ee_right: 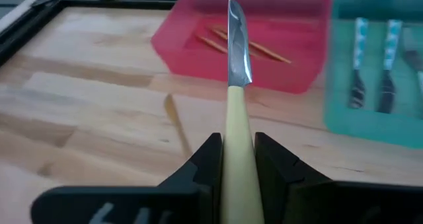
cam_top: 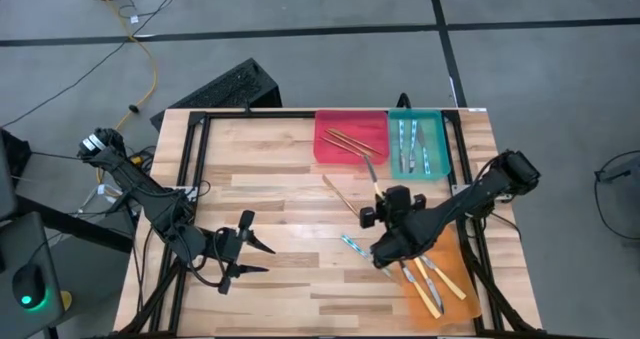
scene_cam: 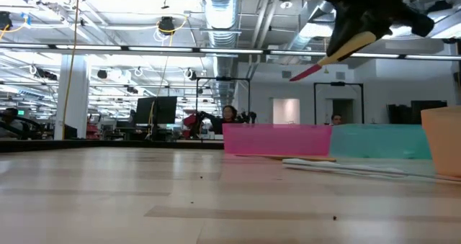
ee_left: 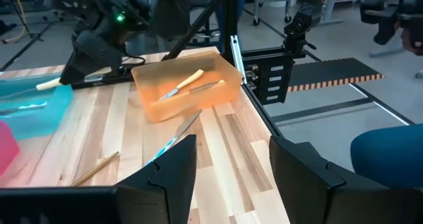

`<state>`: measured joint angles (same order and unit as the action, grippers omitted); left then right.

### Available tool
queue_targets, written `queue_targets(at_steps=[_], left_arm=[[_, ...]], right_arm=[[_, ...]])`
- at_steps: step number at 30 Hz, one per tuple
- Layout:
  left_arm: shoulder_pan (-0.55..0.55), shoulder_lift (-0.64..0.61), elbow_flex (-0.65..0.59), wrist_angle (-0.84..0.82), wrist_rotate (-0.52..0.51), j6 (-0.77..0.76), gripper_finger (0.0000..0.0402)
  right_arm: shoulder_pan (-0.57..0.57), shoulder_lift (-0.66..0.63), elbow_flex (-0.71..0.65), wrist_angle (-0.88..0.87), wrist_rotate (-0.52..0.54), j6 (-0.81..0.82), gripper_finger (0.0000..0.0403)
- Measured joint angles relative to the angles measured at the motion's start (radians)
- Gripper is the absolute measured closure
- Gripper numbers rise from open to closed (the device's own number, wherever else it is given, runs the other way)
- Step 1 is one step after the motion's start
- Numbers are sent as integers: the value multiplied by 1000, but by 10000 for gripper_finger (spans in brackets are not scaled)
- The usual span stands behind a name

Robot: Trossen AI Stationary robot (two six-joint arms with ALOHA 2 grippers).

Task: Sort silverware by color (type)
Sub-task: Put the yellow knife into the orange bin

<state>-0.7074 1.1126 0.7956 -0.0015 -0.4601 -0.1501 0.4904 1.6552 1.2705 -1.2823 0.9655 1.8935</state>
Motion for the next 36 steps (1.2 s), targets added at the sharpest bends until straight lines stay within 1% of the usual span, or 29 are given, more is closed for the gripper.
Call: queue_targets(at_steps=[4, 13, 19, 25, 32, 34, 36], left_arm=[[0, 0, 0, 0, -2, 0, 229], [0, 0, 0, 0, -5, -2, 229], [0, 0, 0, 0, -12, -3, 229], [0, 0, 0, 0, -12, -12, 229], [0, 0, 0, 0, -12, -12, 229], [0, 0, 0, 0, -12, -12, 229], [0, 0, 0, -1, -12, -12, 229]], right_arm=[[-5, 0, 0, -83, -42, 52, 322], [-12, 1, 0, -143, -89, 78, 322], [-2, 1, 0, -199, -153, 104, 322], [39, -5, 0, -233, -189, 147, 322], [123, -110, 0, -236, -194, 183, 322], [150, -149, 0, -236, -243, 178, 322], [170, -184, 0, -237, -337, 152, 322]])
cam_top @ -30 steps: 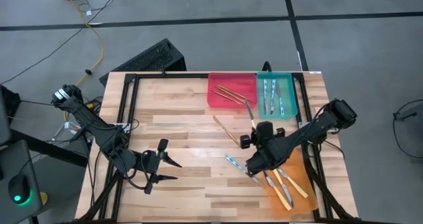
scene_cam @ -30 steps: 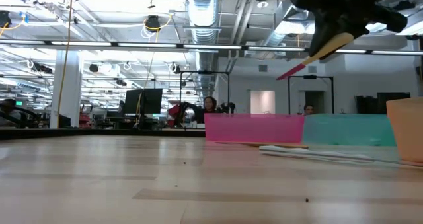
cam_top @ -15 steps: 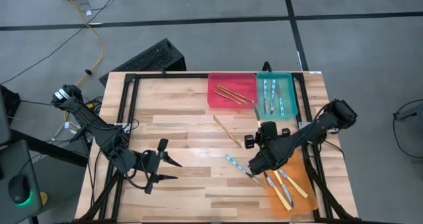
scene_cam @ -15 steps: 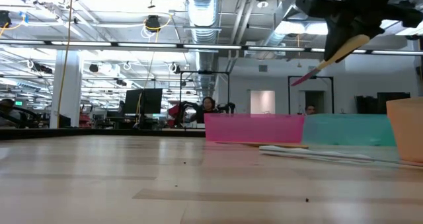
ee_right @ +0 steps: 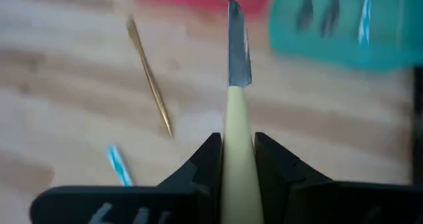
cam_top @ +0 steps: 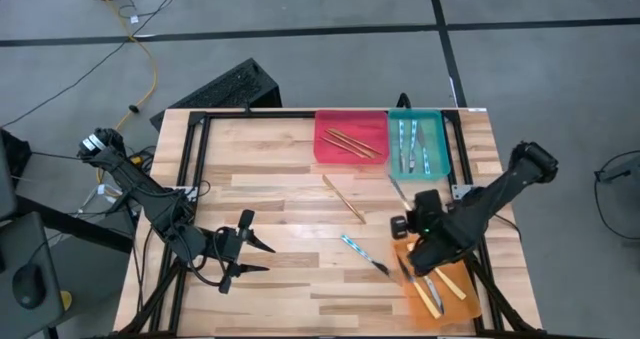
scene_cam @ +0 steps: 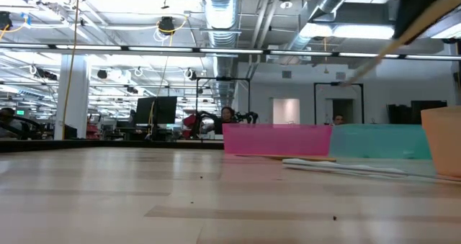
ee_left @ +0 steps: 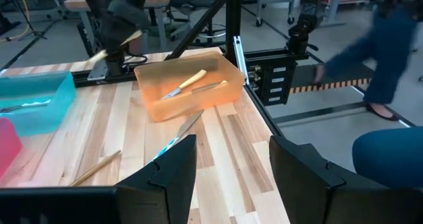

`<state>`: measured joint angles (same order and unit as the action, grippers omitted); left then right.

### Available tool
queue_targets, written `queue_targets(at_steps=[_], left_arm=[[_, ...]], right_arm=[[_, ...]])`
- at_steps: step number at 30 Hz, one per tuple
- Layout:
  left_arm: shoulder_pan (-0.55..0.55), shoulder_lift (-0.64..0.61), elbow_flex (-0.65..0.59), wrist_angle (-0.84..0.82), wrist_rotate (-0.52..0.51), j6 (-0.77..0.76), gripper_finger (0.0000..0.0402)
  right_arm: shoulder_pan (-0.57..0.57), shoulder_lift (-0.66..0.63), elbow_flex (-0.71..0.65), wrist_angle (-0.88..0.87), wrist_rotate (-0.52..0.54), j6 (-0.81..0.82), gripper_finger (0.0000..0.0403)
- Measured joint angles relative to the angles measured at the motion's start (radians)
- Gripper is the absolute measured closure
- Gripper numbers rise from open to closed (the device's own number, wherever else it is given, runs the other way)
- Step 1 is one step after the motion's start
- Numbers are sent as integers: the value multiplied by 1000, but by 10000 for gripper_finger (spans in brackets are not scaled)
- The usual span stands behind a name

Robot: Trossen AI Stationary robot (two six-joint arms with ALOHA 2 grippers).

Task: Sort silverware by color (type)
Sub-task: Put the yellow knife into the orange bin

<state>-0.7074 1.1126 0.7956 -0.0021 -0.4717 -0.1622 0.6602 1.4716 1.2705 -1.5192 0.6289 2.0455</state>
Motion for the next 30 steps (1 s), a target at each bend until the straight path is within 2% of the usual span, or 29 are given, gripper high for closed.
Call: queue_targets(at_steps=[3, 8, 12, 17, 23, 30], left_arm=[[0, 0, 0, -5, 0, 0, 229], [0, 0, 0, -6, 0, 19, 229], [1, 0, 0, -6, -9, 25, 229], [1, 0, 0, -6, -11, 53, 229], [3, 0, 0, -4, -13, 76, 229], [3, 0, 0, 12, -31, 89, 229]], right_arm=[[42, -48, 0, 7, -142, -19, 322], [139, -97, 0, 49, -282, 36, 322], [239, -111, 0, 98, -313, 126, 321], [329, -99, 0, 248, -367, 151, 321], [355, -9, 1, 356, -407, 157, 321], [348, 96, 1, 294, -469, 159, 321]])
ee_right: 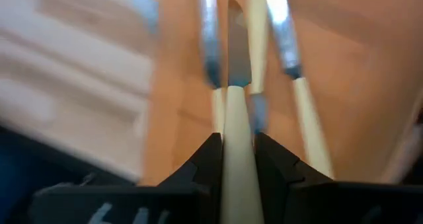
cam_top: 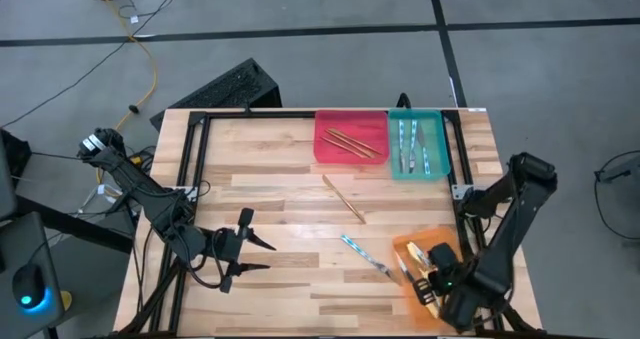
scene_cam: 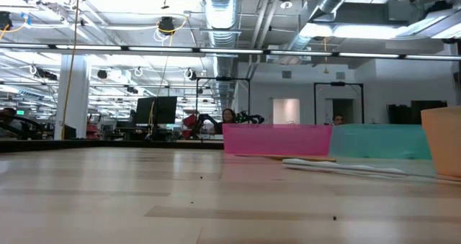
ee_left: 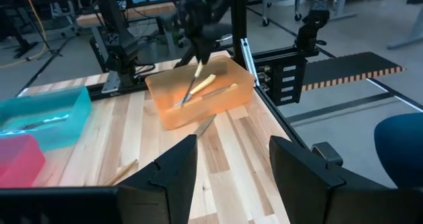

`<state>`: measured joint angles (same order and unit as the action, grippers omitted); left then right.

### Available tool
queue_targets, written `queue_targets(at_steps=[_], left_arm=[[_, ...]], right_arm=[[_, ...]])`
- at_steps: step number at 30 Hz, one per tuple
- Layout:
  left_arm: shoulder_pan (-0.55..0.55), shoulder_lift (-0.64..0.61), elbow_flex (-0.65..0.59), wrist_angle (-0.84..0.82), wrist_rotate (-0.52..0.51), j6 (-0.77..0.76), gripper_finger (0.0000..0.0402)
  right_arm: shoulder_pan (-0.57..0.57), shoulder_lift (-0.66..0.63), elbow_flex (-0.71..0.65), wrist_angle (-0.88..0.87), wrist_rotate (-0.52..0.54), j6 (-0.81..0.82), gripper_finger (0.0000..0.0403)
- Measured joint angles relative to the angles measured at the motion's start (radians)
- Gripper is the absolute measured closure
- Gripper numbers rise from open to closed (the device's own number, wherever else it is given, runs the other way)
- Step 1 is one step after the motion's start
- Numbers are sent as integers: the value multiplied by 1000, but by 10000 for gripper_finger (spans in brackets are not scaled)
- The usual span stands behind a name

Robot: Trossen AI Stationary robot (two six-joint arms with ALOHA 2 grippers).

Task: Sort silverware by color (type)
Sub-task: Put the yellow knife into the orange bin, then put the golden knife into the red bin

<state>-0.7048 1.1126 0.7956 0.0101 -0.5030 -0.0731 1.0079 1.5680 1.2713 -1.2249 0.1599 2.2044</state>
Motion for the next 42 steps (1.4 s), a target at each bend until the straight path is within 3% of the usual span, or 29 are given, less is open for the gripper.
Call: queue_targets(at_steps=[13, 24, 35, 42], left_arm=[[0, 0, 0, 4, -2, 0, 229], [0, 0, 0, 5, -2, 1, 229], [0, 0, 0, 4, -2, 2, 229], [0, 0, 0, 4, -2, 2, 229]], right_arm=[[25, 247, -1, 67, -164, -11, 321], [53, 320, -1, 155, -280, -9, 319], [50, 318, -1, 157, -296, -13, 232], [50, 316, 17, 138, -291, -17, 223]])
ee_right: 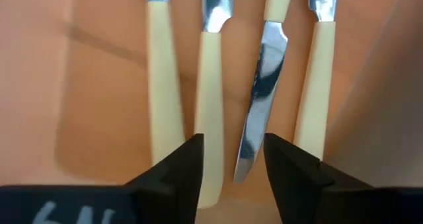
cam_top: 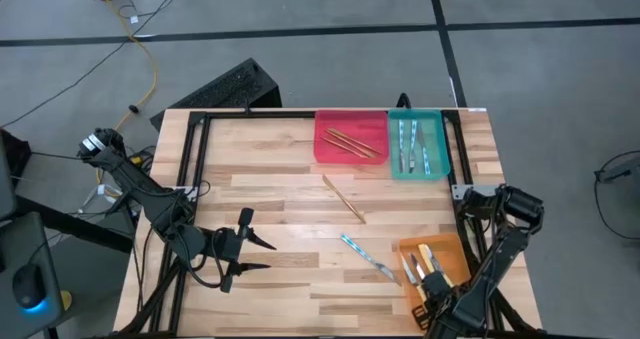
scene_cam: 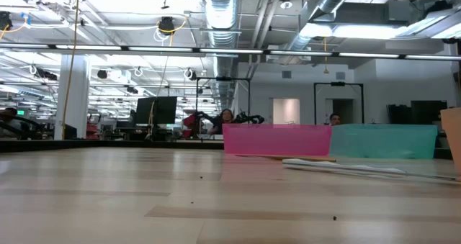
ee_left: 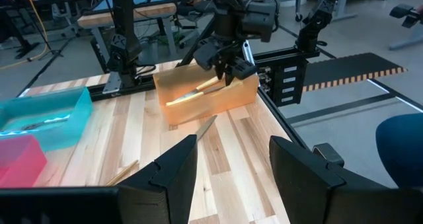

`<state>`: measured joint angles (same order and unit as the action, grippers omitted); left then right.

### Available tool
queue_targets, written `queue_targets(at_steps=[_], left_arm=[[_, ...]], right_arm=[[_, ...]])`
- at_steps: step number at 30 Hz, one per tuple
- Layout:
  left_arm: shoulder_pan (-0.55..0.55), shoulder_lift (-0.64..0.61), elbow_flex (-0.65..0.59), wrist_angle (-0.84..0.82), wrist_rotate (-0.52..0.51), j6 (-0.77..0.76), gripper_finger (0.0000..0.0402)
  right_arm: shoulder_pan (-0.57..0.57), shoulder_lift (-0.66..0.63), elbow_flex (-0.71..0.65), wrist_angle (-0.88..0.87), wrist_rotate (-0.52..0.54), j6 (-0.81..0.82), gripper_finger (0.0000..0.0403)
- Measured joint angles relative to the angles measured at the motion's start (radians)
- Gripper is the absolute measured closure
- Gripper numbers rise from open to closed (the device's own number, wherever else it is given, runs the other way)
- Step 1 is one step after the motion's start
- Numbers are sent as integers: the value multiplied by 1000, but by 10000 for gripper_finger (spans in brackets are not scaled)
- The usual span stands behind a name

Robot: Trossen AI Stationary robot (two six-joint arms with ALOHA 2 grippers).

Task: Sort silverware by color (type)
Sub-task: Put the golden knife into the red bin

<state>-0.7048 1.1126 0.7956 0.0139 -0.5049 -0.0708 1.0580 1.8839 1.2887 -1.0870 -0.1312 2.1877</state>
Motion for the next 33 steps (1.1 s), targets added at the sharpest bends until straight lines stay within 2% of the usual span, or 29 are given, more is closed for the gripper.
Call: queue_targets(at_steps=[4, 10, 13, 16, 20, 22, 26, 33], left_arm=[[0, 0, 0, 0, 0, 4, 229], [4, 0, 0, 0, 0, 23, 229], [14, 0, 0, 0, 0, 15, 229], [22, 0, 0, 0, 0, 5, 229], [23, 0, 0, 0, 1, -14, 229], [23, 0, 0, 0, 1, -19, 229], [23, 0, 0, 0, 1, -24, 229], [23, 0, 0, 0, 1, -47, 229]], right_arm=[[0, 0, 84, -95, 35, -39, 229], [-5, -1, 277, -345, 130, -42, 231], [-13, -2, 378, -440, 242, -49, 231], [-29, -3, 454, -484, 402, -100, 231], [-70, -3, 503, -481, 602, -231, 231], [-106, -3, 506, -484, 659, -279, 231], [-204, -3, 506, -484, 698, -436, 231], [-375, -19, 505, -448, 700, -830, 231]])
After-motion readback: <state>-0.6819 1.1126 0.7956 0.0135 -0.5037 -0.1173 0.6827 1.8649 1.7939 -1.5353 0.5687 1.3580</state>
